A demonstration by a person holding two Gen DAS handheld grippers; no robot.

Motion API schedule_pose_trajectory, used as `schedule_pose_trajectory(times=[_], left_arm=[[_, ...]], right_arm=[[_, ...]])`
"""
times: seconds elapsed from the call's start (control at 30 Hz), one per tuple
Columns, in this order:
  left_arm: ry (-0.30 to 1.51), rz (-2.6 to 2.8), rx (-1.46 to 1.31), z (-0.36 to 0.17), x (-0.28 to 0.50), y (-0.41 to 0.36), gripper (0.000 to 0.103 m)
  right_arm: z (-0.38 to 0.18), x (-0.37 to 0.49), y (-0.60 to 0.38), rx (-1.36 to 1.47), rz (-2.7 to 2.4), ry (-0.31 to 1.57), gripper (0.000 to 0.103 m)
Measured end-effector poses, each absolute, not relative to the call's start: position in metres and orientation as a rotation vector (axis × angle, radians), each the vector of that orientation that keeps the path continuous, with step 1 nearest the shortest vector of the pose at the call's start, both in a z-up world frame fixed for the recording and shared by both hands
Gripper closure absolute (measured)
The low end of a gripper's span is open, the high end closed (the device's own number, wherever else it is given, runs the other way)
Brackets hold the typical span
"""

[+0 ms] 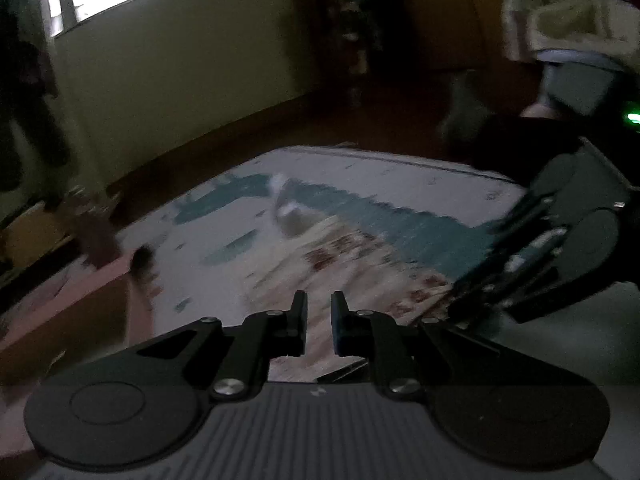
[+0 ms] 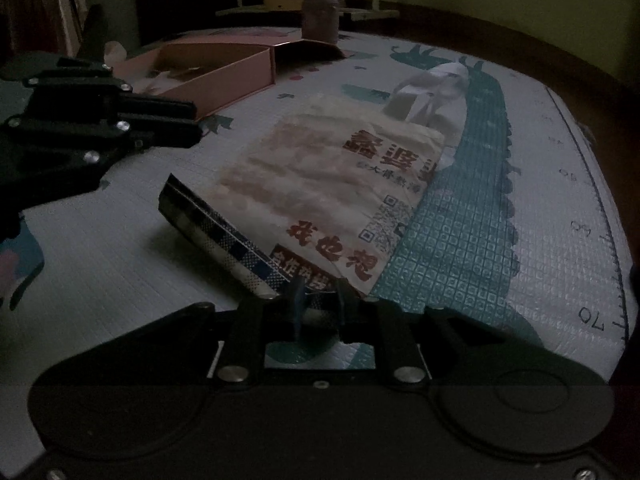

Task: Fold shopping bag

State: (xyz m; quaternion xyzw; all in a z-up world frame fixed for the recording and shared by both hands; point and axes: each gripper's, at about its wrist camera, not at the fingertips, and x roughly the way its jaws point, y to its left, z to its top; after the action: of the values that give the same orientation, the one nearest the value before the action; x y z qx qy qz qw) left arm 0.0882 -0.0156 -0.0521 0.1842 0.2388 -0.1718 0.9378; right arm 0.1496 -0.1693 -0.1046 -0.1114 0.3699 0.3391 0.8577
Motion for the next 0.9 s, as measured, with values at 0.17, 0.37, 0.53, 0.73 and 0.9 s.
schedule_pose_trajectory(times=[0.17,0.37,0.53,0.73,0.9], left_arm=[[0.600,-0.499,0.265,-0.085,0.108,-0.027,0.090],[0.640,-0.477,0.216,-0.100,0.114,-0.024,0.091],[0.652,-0.436,0.170,-0.101,0.110,0.000,0.091],[0.668,-0.403,0.163,-0.101,0.110,0.010,0.091],[0.665,-0.394,0.180,-0.102,0.112,0.007,0.091]], right_arm=[[-0.105,0.150,-0.170,-0.225,0.714,0.778,0.090],[-0.105,0.152,-0.173,-0.214,0.711,0.778,0.090],[-0.105,0.153,-0.181,-0.211,0.628,0.777,0.089],[-0.105,0.151,-0.180,-0.229,0.620,0.768,0.088],[-0.096,0.140,-0.177,-0.282,0.614,0.701,0.088]])
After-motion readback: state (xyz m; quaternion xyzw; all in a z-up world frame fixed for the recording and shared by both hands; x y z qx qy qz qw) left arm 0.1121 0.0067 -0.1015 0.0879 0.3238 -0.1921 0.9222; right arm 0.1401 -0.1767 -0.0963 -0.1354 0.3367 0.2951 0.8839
